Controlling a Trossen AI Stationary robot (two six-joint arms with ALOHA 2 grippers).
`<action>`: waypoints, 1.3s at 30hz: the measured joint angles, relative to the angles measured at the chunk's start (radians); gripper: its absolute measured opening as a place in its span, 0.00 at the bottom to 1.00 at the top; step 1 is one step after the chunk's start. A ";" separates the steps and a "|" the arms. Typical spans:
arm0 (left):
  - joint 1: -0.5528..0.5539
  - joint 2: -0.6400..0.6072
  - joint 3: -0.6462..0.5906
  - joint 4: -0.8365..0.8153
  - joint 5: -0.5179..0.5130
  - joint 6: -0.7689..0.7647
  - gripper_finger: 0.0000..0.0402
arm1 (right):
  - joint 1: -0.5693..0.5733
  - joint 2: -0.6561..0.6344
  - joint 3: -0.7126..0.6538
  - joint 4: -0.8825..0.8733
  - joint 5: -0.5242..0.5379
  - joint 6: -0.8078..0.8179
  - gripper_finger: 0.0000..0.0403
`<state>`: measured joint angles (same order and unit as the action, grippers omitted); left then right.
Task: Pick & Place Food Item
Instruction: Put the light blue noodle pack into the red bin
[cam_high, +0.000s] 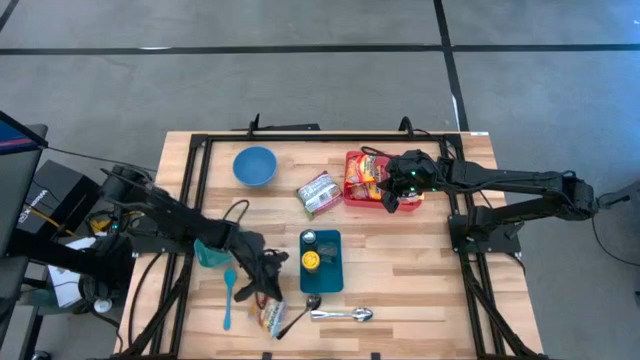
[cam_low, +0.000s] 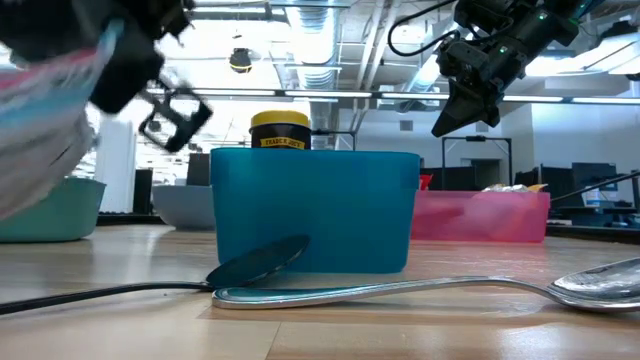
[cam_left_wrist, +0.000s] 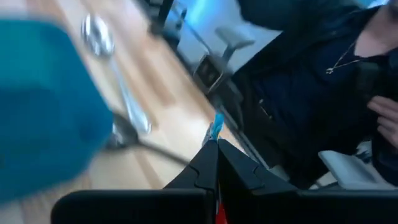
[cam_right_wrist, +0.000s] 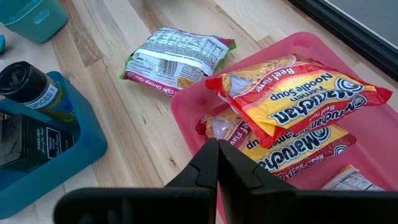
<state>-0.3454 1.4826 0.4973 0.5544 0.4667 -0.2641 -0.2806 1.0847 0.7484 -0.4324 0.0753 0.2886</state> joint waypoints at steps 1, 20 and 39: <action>0.000 -0.024 0.000 -0.002 -0.009 0.024 0.00 | 0.000 0.000 0.000 0.000 0.000 0.000 0.00; 0.120 -0.347 0.000 0.012 -0.357 0.290 0.00 | 0.000 0.000 0.000 0.072 0.002 0.000 0.00; 0.355 -0.382 0.000 0.111 -0.572 0.284 0.00 | 0.062 0.000 0.000 0.285 0.004 -0.008 0.00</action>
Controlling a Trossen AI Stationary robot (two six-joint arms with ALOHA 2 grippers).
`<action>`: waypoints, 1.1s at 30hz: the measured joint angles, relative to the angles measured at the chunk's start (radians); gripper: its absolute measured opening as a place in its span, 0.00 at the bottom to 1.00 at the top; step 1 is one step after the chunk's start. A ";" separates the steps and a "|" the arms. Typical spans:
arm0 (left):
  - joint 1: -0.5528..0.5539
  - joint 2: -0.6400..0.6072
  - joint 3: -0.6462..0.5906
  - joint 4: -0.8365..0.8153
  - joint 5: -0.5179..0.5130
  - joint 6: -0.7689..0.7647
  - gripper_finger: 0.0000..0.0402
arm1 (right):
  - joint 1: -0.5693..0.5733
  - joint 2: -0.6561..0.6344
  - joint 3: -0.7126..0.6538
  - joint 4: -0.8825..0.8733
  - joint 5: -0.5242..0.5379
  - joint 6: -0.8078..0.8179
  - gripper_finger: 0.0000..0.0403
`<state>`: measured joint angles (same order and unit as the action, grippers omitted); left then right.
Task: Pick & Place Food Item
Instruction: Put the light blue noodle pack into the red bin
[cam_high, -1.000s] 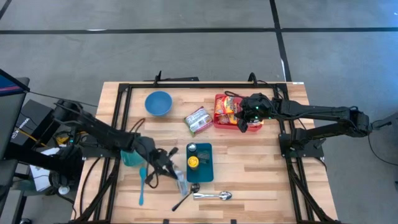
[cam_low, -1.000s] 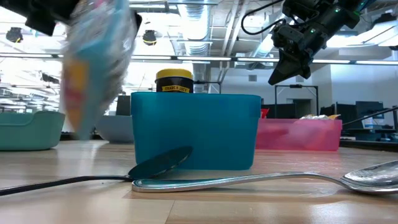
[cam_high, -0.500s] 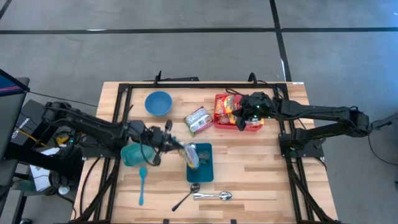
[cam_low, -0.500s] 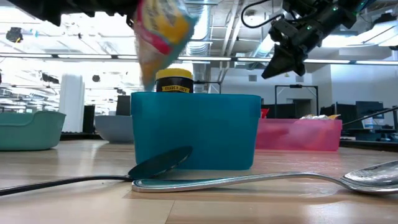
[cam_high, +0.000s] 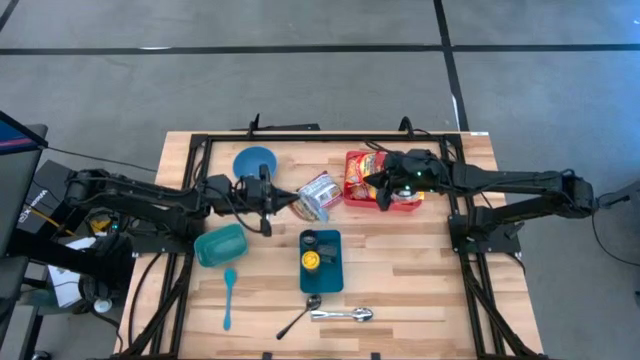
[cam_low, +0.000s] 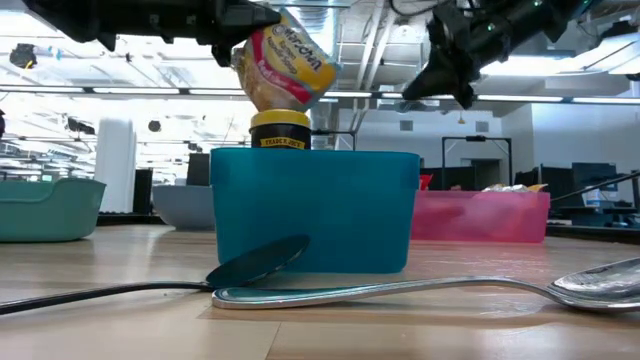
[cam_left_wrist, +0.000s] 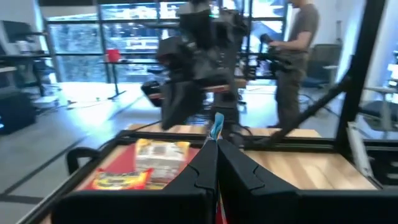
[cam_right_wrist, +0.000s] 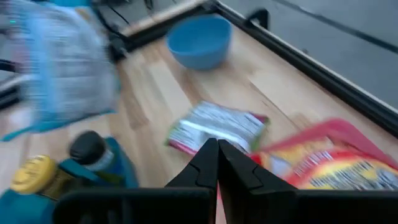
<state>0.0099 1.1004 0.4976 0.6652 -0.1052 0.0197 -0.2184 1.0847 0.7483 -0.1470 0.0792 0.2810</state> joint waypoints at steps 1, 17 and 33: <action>0.004 0.000 0.000 0.000 -0.010 0.000 0.00 | 0.013 0.000 0.000 0.020 0.000 -0.002 0.00; 0.013 0.039 0.001 0.019 -0.136 -0.027 0.00 | 0.238 0.208 0.000 0.273 0.240 -0.080 0.00; 0.015 0.129 0.001 0.110 -0.162 -0.035 0.00 | 0.257 0.246 0.000 0.257 0.234 -0.045 0.00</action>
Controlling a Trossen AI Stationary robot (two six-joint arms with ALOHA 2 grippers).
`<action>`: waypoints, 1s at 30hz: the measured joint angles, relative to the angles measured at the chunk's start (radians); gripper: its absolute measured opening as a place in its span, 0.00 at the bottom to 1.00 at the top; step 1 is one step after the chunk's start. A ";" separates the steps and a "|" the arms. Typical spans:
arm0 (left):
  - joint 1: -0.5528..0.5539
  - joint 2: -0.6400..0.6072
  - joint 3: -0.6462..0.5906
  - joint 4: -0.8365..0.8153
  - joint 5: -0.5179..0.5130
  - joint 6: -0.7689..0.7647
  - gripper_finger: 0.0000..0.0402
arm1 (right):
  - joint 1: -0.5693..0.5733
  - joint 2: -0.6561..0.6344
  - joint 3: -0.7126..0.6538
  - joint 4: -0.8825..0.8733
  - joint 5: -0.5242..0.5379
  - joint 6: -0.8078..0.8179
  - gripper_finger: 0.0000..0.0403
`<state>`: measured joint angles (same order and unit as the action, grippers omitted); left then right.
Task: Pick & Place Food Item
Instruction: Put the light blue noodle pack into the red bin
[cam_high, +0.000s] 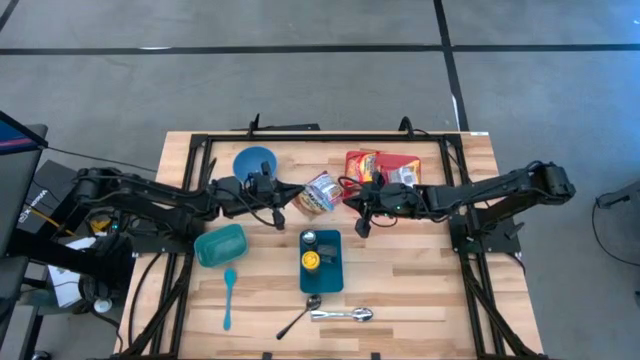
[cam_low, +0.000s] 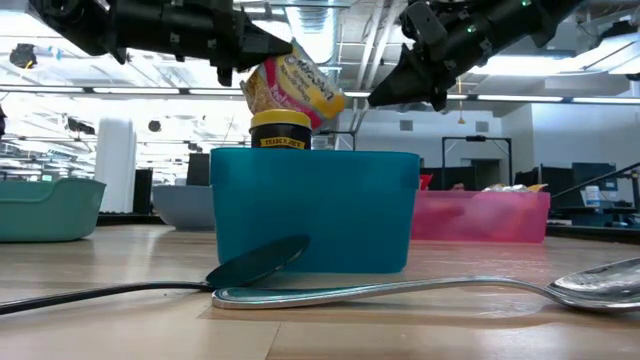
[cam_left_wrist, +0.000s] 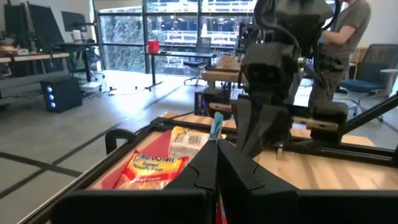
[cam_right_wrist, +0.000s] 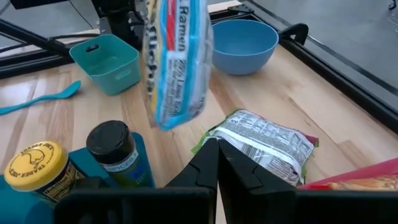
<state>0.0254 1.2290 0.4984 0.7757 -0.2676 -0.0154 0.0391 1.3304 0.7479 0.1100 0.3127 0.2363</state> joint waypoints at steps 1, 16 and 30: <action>0.000 0.004 0.000 0.008 -0.001 0.000 0.00 | 0.000 0.000 0.000 -0.001 -0.001 0.000 0.00; 0.000 0.092 0.000 0.126 -0.023 0.000 0.00 | 0.001 0.000 0.000 -0.001 -0.083 -0.030 0.31; 0.000 0.095 0.000 0.133 -0.024 -0.027 0.00 | 0.011 0.013 0.001 0.048 -0.085 -0.034 0.60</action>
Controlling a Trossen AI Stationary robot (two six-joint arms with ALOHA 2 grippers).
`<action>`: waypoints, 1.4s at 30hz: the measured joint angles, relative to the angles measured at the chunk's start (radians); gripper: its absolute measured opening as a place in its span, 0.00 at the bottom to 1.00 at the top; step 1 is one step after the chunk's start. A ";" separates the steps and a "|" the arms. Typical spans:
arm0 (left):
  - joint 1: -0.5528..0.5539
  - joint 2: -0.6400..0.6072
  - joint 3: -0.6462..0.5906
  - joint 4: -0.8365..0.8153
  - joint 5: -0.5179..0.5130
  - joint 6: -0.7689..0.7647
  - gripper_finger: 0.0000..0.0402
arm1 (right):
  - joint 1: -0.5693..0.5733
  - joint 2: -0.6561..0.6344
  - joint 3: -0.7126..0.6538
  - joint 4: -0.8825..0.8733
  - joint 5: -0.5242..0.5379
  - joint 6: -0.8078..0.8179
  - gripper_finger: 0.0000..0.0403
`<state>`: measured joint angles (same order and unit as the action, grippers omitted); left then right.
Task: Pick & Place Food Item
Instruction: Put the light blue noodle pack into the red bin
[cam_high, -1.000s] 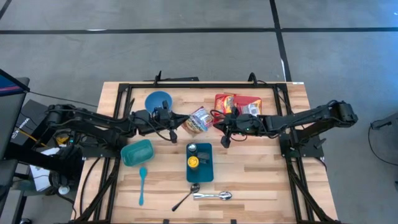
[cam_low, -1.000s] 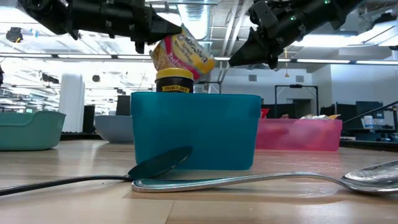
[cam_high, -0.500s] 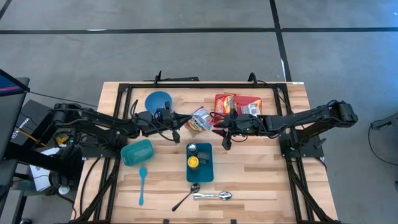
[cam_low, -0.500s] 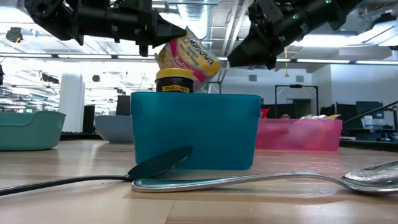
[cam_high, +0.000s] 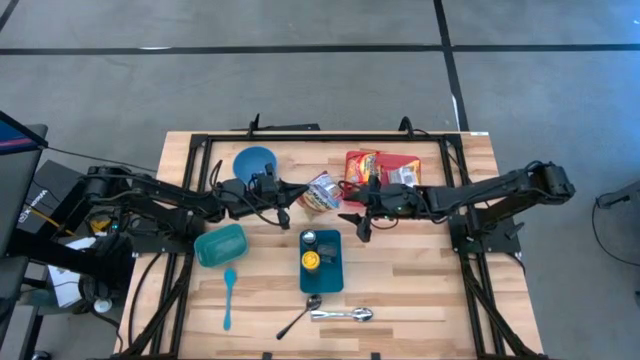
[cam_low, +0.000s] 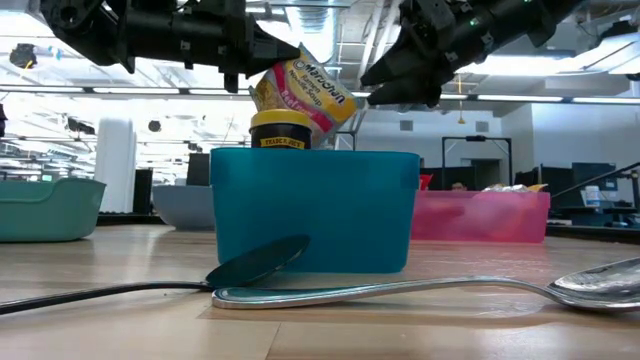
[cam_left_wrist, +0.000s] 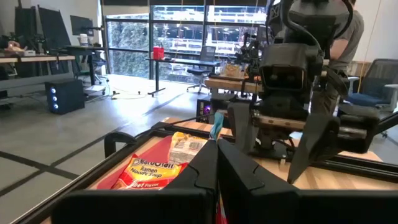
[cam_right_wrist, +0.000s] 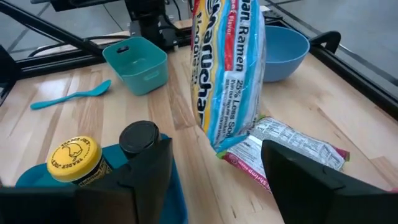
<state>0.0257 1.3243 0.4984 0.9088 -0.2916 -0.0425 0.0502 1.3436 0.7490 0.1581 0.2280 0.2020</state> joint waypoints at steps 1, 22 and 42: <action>0.000 0.000 0.000 0.000 0.000 -0.004 0.00 | 0.000 0.010 0.001 0.006 -0.002 0.000 0.60; -0.002 0.054 0.000 0.042 0.043 -0.025 0.00 | -0.044 0.109 0.020 0.040 -0.018 -0.043 0.59; -0.002 0.053 0.000 0.064 0.062 -0.045 0.00 | -0.038 0.109 0.020 0.062 -0.101 -0.019 0.36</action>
<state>0.0238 1.3773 0.4980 0.9730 -0.2295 -0.0872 0.0124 1.4528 0.7692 0.2199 0.1272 0.1835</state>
